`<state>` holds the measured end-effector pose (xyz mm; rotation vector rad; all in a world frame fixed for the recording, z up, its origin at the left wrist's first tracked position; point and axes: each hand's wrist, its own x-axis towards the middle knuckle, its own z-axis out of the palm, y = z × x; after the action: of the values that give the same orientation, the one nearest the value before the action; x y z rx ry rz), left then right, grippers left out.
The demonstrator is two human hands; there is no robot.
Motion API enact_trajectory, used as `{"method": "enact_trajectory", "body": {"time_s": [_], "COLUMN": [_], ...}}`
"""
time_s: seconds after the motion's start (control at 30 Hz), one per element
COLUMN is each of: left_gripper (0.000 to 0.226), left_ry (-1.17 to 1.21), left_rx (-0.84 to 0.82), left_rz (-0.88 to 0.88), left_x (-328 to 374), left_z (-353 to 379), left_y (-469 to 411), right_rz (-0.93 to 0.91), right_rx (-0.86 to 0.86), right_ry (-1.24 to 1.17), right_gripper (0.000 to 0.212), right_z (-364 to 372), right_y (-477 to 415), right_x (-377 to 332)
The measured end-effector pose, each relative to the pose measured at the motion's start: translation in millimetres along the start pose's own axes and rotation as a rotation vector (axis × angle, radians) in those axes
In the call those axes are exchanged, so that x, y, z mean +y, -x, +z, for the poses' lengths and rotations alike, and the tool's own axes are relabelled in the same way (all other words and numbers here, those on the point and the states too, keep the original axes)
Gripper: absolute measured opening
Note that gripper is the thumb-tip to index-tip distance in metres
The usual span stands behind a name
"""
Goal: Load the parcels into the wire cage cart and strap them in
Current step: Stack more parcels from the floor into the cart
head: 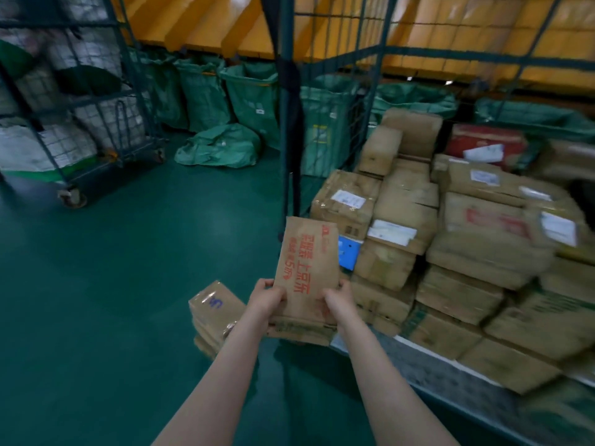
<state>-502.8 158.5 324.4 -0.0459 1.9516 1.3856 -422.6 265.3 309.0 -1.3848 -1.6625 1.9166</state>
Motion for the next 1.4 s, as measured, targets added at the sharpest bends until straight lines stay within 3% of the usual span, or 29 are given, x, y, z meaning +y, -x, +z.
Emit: {"method": "enact_trajectory", "body": {"time_s": [0.33,0.67,1.07,1.4], "left_gripper": [0.036,0.037,0.050,0.048], "left_ry": [-0.067,-0.115,-0.224,-0.266], "left_rx": [-0.172,-0.278,-0.396,-0.360], "left_rz": [0.096,0.107,0.159,0.159], "left_x": [18.1,76.1,170.6,207.2], "left_z": [101.3,155.2,199.1,267.2], "left_y": [20.5,-28.0,-112.5,-155.0], "right_rz": [-0.008,-0.013,-0.051,-0.024], "right_rx": [0.193,0.335,0.395,0.380], "right_ry": [-0.034,-0.106,-0.186,-0.246], "right_gripper": [0.043,0.037,0.047,0.055], "right_z": [-101.0,-131.2,-140.1,-184.7], "right_y": [-4.2,-66.9,-155.8,-228.9], "right_x": [-3.0,-42.8,-112.5,-137.2]}}
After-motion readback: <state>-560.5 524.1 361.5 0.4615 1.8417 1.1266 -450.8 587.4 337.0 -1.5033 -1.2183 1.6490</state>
